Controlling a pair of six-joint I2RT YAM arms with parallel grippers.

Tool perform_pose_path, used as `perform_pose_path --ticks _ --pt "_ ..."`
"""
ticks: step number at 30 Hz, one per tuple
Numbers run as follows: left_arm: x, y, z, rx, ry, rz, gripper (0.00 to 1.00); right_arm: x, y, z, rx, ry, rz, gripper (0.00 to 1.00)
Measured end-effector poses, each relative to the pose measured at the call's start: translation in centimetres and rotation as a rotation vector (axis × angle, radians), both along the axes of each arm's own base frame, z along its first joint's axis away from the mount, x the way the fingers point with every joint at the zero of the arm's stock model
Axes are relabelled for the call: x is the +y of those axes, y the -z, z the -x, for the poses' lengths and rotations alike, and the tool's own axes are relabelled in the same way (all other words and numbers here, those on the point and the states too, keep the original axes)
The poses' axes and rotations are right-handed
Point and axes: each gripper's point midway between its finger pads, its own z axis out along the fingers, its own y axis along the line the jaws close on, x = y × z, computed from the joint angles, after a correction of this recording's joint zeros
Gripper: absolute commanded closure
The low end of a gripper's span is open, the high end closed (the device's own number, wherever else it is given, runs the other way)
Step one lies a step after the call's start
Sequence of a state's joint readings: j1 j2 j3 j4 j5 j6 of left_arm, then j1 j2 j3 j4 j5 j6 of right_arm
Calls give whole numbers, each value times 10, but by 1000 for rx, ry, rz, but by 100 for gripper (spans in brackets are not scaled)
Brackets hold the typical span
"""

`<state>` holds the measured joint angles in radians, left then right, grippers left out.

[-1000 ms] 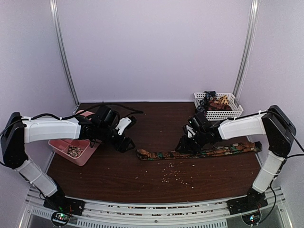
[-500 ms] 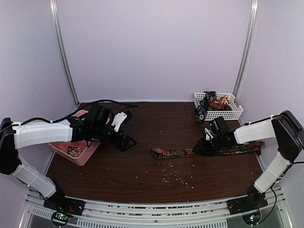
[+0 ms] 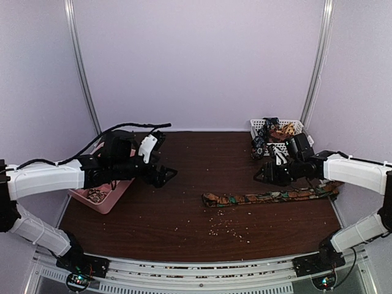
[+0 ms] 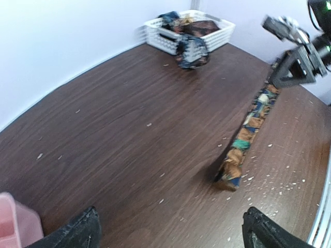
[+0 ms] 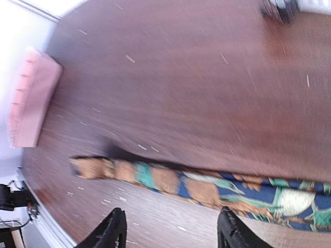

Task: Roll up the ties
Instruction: Move the tie to the center of the board, then adjust the tie at the center of the board.

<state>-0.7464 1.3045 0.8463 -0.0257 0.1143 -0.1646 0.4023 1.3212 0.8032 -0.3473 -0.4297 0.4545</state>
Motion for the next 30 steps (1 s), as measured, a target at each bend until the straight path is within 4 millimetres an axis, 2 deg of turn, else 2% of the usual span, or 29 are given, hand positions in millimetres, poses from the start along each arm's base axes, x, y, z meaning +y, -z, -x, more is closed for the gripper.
perform_pose_path --ticks 3,6,8,10,13,16,19,22,26,27,30 --pt "-31 1 6 -12 103 -25 2 8 -31 -7 -81 -32 -44 41" --pt "-71 10 14 2 238 -56 9 19 -39 -9 -96 -68 -90 46" --pt "-98 20 15 21 321 -79 19 27 -33 -8 -73 -94 -111 50" --pt "-120 33 13 37 376 -106 34 37 -22 -6 -40 -119 -117 55" --pt "-145 55 8 67 423 -144 52 50 -2 -3 24 -146 -119 60" --pt "-164 76 5 90 450 -175 65 60 16 1 79 -160 -123 65" --pt "-168 102 7 138 461 -218 76 65 24 0 99 -160 -135 68" --pt "-158 122 15 182 465 -260 81 71 28 -2 105 -158 -149 72" --pt "-131 157 30 256 456 -317 83 76 47 -4 136 -159 -143 77" --pt "-116 176 36 299 446 -348 85 77 64 -3 176 -152 -129 80" --pt "-116 176 33 290 436 -347 85 77 76 -2 198 -150 -118 81"
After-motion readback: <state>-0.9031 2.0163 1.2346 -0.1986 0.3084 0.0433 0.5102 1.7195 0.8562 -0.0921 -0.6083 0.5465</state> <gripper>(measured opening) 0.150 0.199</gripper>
